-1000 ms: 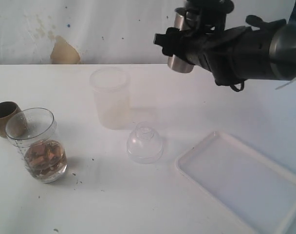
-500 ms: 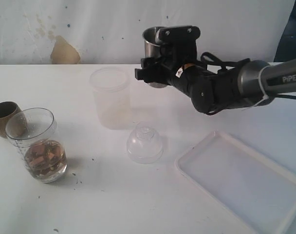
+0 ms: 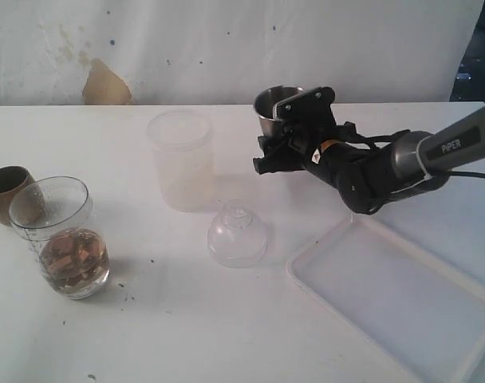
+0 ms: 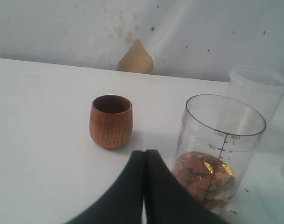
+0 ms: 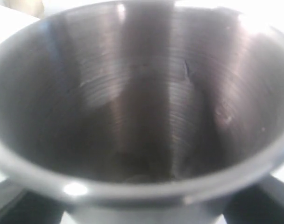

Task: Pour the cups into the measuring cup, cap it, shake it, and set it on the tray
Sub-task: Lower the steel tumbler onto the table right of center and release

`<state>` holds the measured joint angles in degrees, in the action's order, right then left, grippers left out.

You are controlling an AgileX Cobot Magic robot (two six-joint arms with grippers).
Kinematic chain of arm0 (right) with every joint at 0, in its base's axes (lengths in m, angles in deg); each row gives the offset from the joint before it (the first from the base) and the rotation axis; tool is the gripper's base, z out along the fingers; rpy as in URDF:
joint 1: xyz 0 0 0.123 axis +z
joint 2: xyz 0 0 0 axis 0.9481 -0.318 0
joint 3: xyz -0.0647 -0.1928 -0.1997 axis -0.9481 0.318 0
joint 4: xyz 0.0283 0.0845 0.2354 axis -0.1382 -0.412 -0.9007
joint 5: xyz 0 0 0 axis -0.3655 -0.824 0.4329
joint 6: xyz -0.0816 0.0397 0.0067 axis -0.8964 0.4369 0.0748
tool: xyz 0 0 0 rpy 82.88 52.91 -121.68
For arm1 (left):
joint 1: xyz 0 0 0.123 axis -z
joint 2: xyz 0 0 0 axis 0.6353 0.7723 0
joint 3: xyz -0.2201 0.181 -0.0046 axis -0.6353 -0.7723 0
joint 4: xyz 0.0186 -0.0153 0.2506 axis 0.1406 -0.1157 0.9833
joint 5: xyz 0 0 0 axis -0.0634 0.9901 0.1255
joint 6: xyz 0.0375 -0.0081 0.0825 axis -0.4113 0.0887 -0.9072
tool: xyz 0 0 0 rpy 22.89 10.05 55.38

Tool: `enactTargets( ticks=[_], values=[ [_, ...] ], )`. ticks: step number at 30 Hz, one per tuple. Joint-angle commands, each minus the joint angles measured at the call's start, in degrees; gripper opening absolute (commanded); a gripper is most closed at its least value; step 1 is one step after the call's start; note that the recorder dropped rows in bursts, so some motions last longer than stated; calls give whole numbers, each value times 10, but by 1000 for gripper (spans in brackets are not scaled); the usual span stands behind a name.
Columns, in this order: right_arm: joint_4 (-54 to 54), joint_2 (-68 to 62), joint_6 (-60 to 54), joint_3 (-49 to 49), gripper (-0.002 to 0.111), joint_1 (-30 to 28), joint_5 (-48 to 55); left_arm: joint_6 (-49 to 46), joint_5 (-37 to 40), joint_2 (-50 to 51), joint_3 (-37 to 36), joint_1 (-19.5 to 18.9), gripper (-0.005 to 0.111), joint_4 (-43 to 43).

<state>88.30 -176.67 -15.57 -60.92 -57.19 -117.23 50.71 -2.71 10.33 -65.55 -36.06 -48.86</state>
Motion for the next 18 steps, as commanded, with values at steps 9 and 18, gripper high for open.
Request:
enactTargets(
  ticks=[9, 18],
  values=[
    [5, -56, 52, 0, 0, -9, -54, -1, 0, -2, -3, 2, 0, 4],
    [3, -54, 77, 0, 31, -9, -13, -1, 0, -2, -3, 2, 0, 4]
  ],
)
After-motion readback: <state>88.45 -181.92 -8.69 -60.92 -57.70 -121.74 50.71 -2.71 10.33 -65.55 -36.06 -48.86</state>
